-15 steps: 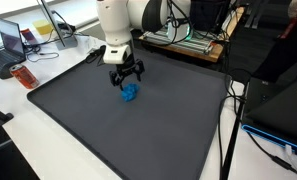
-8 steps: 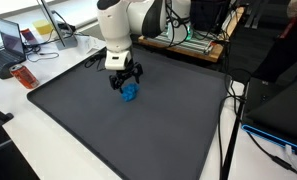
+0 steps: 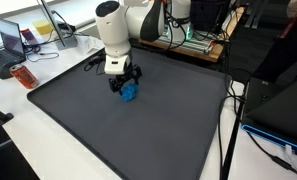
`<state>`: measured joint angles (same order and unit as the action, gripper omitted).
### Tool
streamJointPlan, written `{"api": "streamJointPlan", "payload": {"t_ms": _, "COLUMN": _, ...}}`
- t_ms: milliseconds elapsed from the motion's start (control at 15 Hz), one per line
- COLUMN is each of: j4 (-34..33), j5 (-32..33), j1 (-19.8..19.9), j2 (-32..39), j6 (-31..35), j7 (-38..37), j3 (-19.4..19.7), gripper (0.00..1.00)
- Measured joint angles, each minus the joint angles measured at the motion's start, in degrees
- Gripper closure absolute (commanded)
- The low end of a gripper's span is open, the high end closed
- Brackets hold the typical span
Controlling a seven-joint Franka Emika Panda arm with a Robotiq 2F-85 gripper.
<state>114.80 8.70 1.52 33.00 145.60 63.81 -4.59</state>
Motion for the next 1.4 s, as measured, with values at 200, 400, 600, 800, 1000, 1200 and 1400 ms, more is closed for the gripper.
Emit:
{"api": "streamJointPlan", "payload": {"t_ms": 200, "j4": -0.5, "j5": 0.0, "j1": 0.0, "j2": 0.1, "j6": -0.6, "j7": 0.0, "j3": 0.0, "gripper": 0.48}}
{"api": "streamJointPlan", "payload": {"t_ms": 400, "j4": -1.3, "j5": 0.0, "j1": 0.1, "j2": 0.1, "j6": -1.8, "j7": 0.1, "j3": 0.0, "gripper": 0.66}}
{"api": "streamJointPlan", "payload": {"t_ms": 600, "j4": -1.8, "j5": 0.0, "j1": 0.3, "j2": 0.1, "j6": -2.7, "j7": 0.2, "j3": 0.0, "gripper": 0.85}}
{"api": "streamJointPlan", "payload": {"t_ms": 800, "j4": -2.0, "j5": 0.0, "j1": 0.4, "j2": -0.1, "j6": -3.2, "j7": 0.3, "j3": 0.0, "gripper": 1.00}}
{"api": "streamJointPlan", "payload": {"t_ms": 1000, "j4": -2.1, "j5": 0.0, "j1": 0.4, "j2": -0.1, "j6": -3.4, "j7": 0.3, "j3": 0.0, "gripper": 0.99}}
{"api": "streamJointPlan", "payload": {"t_ms": 1200, "j4": -2.1, "j5": 0.0, "j1": 0.4, "j2": -0.1, "j6": -3.6, "j7": 0.3, "j3": 0.0, "gripper": 0.62}}
{"api": "streamJointPlan", "payload": {"t_ms": 1400, "j4": -2.2, "j5": 0.0, "j1": 0.4, "j2": -0.1, "j6": -4.0, "j7": 0.3, "j3": -0.2, "gripper": 0.50}}
